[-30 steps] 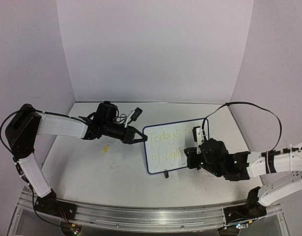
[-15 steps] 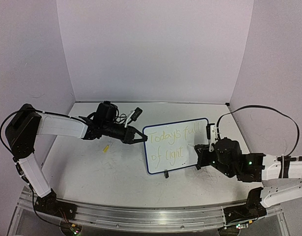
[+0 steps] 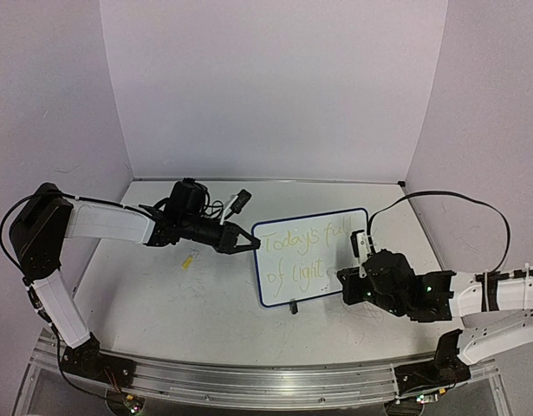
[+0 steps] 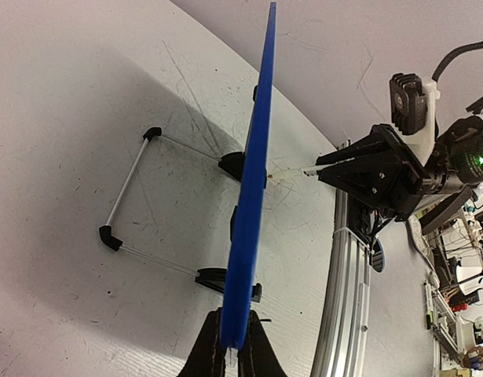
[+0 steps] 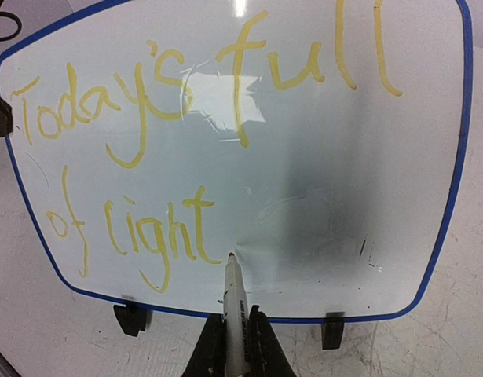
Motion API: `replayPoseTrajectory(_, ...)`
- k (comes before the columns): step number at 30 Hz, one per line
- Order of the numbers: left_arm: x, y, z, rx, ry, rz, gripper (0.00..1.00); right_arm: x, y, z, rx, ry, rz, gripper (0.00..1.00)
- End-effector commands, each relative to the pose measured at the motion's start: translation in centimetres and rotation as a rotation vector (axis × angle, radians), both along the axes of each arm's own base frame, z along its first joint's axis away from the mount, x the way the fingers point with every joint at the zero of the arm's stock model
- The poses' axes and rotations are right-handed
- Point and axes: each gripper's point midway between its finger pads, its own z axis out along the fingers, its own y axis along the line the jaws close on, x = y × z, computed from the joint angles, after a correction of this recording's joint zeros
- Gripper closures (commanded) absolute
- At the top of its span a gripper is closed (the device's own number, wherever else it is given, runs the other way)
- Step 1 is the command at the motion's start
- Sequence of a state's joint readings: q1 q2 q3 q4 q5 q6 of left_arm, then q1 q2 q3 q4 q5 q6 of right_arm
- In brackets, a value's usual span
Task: Write a sentence on the whiteboard
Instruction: Write a sentence on the whiteboard, then pick up the pen cap from the center of the board.
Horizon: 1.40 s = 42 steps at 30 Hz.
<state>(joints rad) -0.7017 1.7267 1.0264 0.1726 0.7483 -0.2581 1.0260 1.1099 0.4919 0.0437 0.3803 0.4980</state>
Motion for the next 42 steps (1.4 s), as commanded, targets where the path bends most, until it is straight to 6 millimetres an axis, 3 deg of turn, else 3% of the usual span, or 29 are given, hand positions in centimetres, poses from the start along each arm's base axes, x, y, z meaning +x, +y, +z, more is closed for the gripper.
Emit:
replayPoseTrajectory(1, 0.1, -0.3, 1.3, 0.003, -0.049, 0.002, 1.0, 0.4, 0.3, 0.3, 0.0, -0.006, -0.008, 1.0)
replayPoseTrajectory(26, 0.1, -0.3, 1.2, 0.005, -0.05, 0.004, 1.0, 1.2, 0.5, 0.4, -0.001, -0.026, -0.049, 1.0)
replayPoseTrajectory(28, 0.1, -0.3, 1.2, 0.007, -0.055, 0.009, 1.0, 0.3, 1.4, 1.9, 0.044, -0.017, 0.019, 1.0)
replayPoseTrajectory(29, 0.2, -0.2, 1.2, 0.008, -0.058, 0.012, 1.0, -0.3, 1.7, 3.7, 0.092, -0.034, 0.058, 1.0)
replayPoseTrajectory(30, 0.2, -0.2, 1.4, 0.006, -0.062, 0.012, 0.99, -0.8, 1.3, 5.9, 0.152, -0.068, 0.073, 1.0)
replayPoseTrajectory(32, 0.2, -0.2, 1.7, 0.004, -0.069, 0.012, 0.96, -1.2, -0.1, 8.6, 0.207, -0.12, 0.057, 1.0)
replayPoseTrajectory(35, 0.3, -0.2, 2.1, 0.002, -0.081, 0.02, 0.83, -0.7, -2.8, 10.2, 0.182, -0.18, -0.042, 1.0)
replayPoseTrajectory(37, 0.3, 0.0, 2.4, 0.0, -0.088, 0.023, 0.73, -0.1, -3.3, 10.8, 0.158, -0.199, -0.084, 1.0)
replayPoseTrajectory(42, 0.7, 0.4, 4.2, -0.004, -0.132, 0.062, 0.54, 0.8, -3.7, 14.5, 0.171, -0.267, -0.142, 1.0)
